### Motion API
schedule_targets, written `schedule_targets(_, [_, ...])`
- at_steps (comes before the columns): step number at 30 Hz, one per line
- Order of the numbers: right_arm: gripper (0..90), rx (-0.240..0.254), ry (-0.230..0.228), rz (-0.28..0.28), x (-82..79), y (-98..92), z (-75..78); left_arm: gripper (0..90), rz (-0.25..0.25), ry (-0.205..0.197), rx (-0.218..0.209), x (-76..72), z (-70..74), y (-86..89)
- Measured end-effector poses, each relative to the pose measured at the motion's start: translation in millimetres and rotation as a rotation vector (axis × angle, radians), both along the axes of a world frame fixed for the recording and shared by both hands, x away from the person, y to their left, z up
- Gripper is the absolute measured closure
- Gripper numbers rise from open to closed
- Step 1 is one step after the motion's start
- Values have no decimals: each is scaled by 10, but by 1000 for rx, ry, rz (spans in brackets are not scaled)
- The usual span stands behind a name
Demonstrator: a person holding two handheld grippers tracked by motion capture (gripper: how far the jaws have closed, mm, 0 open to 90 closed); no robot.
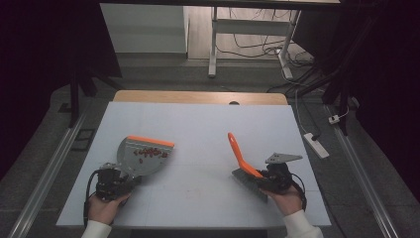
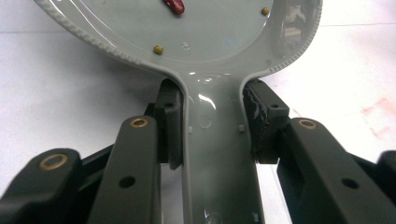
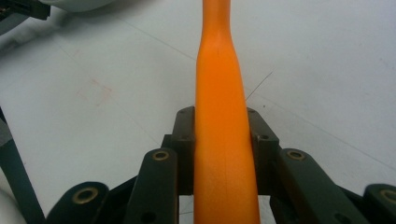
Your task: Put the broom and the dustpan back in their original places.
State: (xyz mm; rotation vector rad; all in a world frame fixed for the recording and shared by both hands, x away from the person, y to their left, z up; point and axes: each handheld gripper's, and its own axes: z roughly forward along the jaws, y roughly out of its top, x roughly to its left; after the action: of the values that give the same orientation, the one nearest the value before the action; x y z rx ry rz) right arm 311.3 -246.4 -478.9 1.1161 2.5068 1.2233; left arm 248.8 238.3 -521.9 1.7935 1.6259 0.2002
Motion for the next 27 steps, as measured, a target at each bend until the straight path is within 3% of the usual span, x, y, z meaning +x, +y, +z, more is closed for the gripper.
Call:
schedule_targets(7, [702, -13, 24, -25, 27, -29, -31, 621, 31, 6, -19, 23, -19, 14])
schedule_targets(10, [702, -40, 44, -38, 51, -38, -74, 621, 31, 14, -18, 38, -34, 4])
schedule_targets(15, [700, -14, 56, -75, 104, -128, -113, 620, 31, 25, -19, 54, -52, -5])
schedule_targets(20, [677, -54, 30, -93, 119, -142, -135, 617, 26, 35, -13, 63, -67, -11])
schedule_targets(27, [616, -80, 26, -113, 175, -173, -186, 616, 18, 41, -17, 73, -89, -26])
